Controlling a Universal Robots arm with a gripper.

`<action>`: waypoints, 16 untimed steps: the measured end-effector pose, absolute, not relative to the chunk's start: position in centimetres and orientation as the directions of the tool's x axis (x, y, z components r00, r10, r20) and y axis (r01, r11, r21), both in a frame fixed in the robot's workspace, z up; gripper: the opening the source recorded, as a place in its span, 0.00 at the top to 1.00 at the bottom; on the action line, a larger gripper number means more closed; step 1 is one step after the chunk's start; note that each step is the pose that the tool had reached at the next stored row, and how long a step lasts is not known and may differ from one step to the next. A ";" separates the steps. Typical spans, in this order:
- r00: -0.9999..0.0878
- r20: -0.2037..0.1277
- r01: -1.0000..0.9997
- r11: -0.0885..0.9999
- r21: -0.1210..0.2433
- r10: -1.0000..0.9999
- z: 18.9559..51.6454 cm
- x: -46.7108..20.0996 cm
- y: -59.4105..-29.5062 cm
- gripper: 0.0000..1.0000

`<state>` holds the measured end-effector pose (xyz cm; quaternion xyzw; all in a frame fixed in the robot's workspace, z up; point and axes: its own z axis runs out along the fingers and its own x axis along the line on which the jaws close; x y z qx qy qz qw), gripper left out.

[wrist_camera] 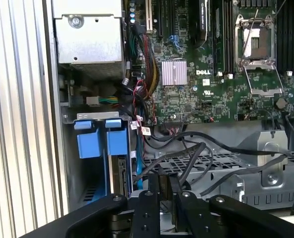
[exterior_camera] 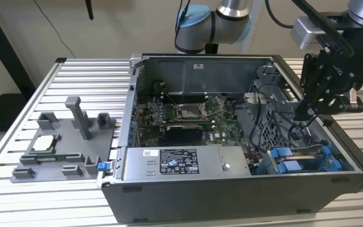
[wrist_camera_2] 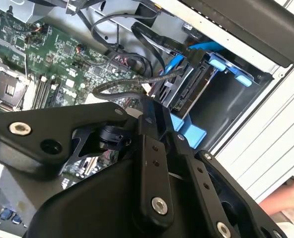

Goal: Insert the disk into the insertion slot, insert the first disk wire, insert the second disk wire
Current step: 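Insert the first disk wire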

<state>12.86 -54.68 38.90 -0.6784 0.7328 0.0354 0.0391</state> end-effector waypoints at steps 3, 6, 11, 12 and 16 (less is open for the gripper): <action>-0.077 -0.105 -0.997 0.077 -0.001 -0.991 38.9 12.9 -54.7 1.00; -0.077 -0.105 -0.997 0.077 -0.001 -0.991 38.9 12.9 -54.7 1.00; -0.077 -0.105 -0.997 0.077 -0.001 -0.991 38.8 12.9 -54.9 1.00; -0.077 -0.105 -0.997 0.077 -0.001 -0.992 38.8 12.9 -55.0 1.00; -0.077 -0.103 -0.997 0.077 -0.001 -0.992 38.7 12.9 -55.3 1.00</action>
